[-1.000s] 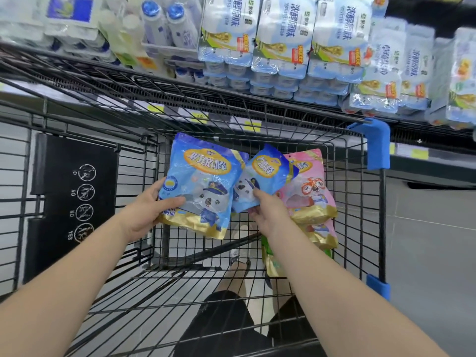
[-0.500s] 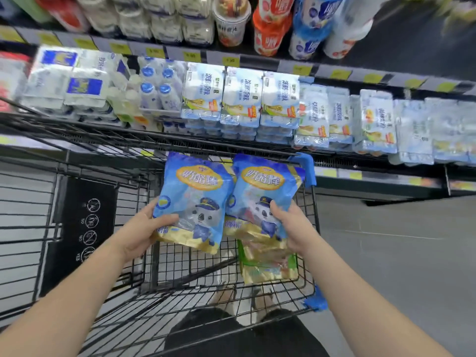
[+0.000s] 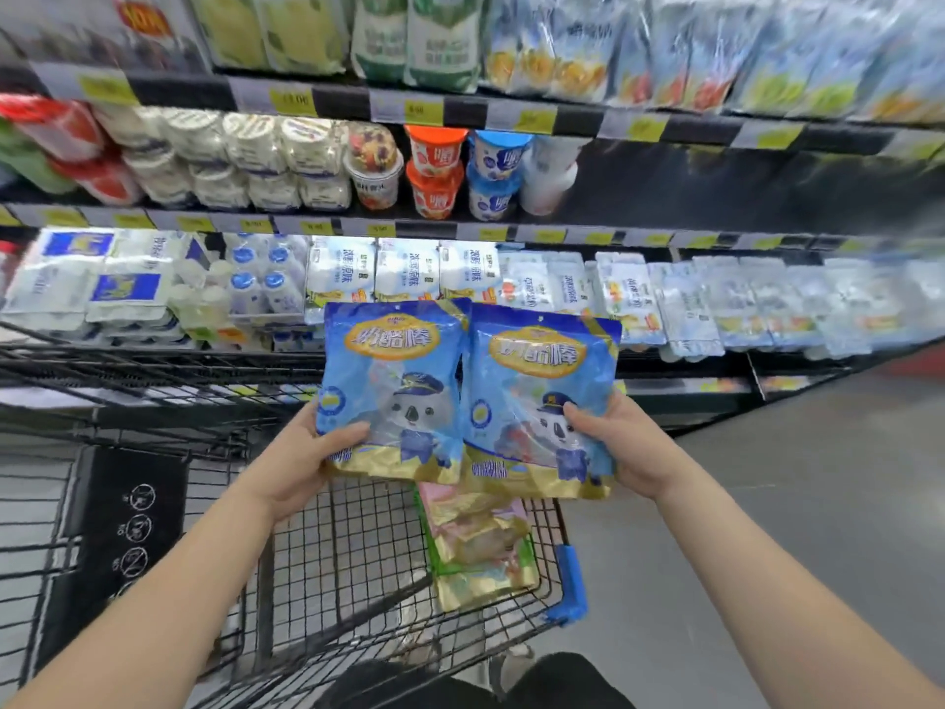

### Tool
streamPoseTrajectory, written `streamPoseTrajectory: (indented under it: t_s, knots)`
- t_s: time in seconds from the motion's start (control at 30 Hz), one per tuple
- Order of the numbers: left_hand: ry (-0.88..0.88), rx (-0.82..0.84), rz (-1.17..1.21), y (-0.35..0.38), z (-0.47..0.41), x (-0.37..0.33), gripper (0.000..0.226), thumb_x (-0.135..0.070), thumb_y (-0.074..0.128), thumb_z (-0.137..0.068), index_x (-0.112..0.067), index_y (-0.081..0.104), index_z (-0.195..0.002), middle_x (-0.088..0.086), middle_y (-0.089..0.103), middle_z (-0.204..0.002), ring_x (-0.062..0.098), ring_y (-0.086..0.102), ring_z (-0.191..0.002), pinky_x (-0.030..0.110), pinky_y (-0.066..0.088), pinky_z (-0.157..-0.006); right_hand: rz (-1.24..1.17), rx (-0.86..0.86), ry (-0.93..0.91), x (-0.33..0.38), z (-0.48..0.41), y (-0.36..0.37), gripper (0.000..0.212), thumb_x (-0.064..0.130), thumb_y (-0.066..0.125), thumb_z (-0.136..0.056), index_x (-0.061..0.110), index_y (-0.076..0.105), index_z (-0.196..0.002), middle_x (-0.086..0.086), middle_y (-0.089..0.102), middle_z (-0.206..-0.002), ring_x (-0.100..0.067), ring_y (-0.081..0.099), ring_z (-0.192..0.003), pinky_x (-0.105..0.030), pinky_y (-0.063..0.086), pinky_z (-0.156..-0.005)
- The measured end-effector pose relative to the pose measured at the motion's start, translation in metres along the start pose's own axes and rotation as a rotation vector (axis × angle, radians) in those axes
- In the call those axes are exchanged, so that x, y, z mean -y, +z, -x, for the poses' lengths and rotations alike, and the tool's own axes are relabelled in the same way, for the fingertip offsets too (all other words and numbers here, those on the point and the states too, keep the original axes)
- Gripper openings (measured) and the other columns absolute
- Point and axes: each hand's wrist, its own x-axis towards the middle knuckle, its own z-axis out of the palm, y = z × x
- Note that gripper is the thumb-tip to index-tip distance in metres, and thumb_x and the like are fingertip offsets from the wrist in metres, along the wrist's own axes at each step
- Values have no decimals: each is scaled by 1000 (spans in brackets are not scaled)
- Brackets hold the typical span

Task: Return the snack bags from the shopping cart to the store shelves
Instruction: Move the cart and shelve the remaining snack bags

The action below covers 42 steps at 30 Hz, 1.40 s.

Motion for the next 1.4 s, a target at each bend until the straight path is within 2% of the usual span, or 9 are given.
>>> streamPoseTrajectory:
  t_s: [0.13,0.3,0.43,0.6,0.77,0.83,1.0,1.2,1.4]
  knots:
    - [19,77,-48,43,-7,-12,88,-17,92,-60,-9,51,-136,16,65,-129,28,69,-104,39,60,-79,-38,-23,-40,19,22,-27,36,1,61,-95,3,58,-131,-11,75,-115,-21,75,-96,-32,61,-77]
    - [77,102,-124,103,-14,-20,61,7,74,-76,-11,53,-131,15,69,-123,25,70,-105,31,59,-81,-71,-31,-112,41,45,-79,66,22,82,-71,7,58,-131,-15,71,-125,-28,73,-105,-38,62,-83]
    - [64,143,-176,160,-28,-12,76,-2,83,-63,-9,52,-131,20,66,-124,39,65,-112,47,55,-92,-113,-3,-143,54,68,-137,38,5,65,-89,8,62,-127,-14,73,-121,-30,73,-105,-41,61,-90]
    - [93,97,-90,260,-44,17,84,-8,84,-58,-7,51,-135,22,63,-129,35,68,-102,40,60,-78,-83,-9,-182,68,93,-227,34,-2,57,-98,11,61,-129,-14,73,-122,-30,72,-105,-41,61,-90]
    - [118,10,-7,352,-52,36,85,-43,92,-55,-26,57,-130,4,72,-118,24,73,-98,39,62,-73,-44,16,-220,86,115,-301,34,-1,56,-99,12,60,-130,-12,73,-121,-27,73,-105,-39,62,-87]
    - [120,-14,-14,375,-56,38,87,-43,89,-58,-26,53,-135,6,70,-122,25,72,-100,43,61,-78,-36,26,-229,94,121,-323,33,0,57,-99,13,61,-128,-12,74,-121,-27,73,-104,-39,62,-86]
    - [144,-14,-69,408,-67,28,103,-43,98,-45,-24,53,-135,7,70,-123,29,69,-108,44,61,-81,-54,14,-225,103,115,-360,37,1,58,-99,10,58,-135,-14,72,-125,-31,71,-111,-43,60,-91]
    - [179,-10,-105,408,-101,10,72,-30,80,-71,-25,50,-137,6,68,-127,29,68,-111,48,60,-77,-116,-54,-191,115,78,-371,29,1,59,-98,15,64,-123,-13,74,-120,-30,73,-106,-44,60,-91]
    - [215,-63,-114,390,-160,-11,50,-16,68,-87,-17,52,-135,8,70,-123,27,69,-108,36,61,-79,-133,-84,-155,132,24,-364,28,1,57,-98,11,63,-124,-8,78,-109,-24,76,-93,-35,63,-73]
